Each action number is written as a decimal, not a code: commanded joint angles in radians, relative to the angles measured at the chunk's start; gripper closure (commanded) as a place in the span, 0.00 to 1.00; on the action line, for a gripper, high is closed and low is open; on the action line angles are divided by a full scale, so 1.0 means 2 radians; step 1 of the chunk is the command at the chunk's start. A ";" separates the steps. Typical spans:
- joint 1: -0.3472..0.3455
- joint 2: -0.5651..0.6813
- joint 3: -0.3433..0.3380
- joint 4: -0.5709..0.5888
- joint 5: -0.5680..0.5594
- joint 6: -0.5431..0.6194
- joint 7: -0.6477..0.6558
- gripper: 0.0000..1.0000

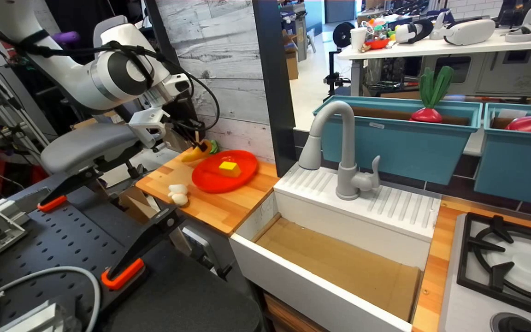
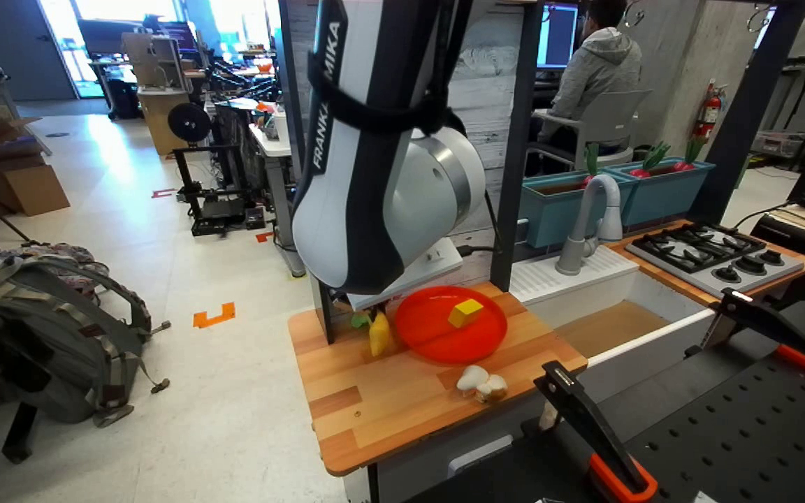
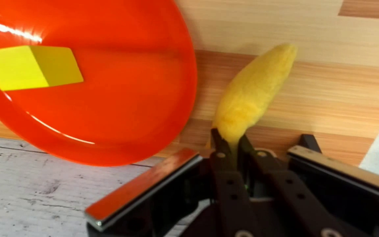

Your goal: Move the carrot to the right

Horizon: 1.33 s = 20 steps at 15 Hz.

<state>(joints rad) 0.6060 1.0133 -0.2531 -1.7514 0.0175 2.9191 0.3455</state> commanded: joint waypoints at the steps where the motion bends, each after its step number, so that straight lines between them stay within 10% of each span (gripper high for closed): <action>1: -0.006 -0.069 0.010 -0.069 -0.006 -0.003 0.001 0.98; 10: -0.063 -0.196 0.010 -0.219 -0.006 0.003 -0.004 0.98; 20: -0.239 -0.216 0.066 -0.273 0.024 0.033 -0.048 0.98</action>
<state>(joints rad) 0.2312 0.5848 -0.1945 -2.2830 0.0291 2.9660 0.3028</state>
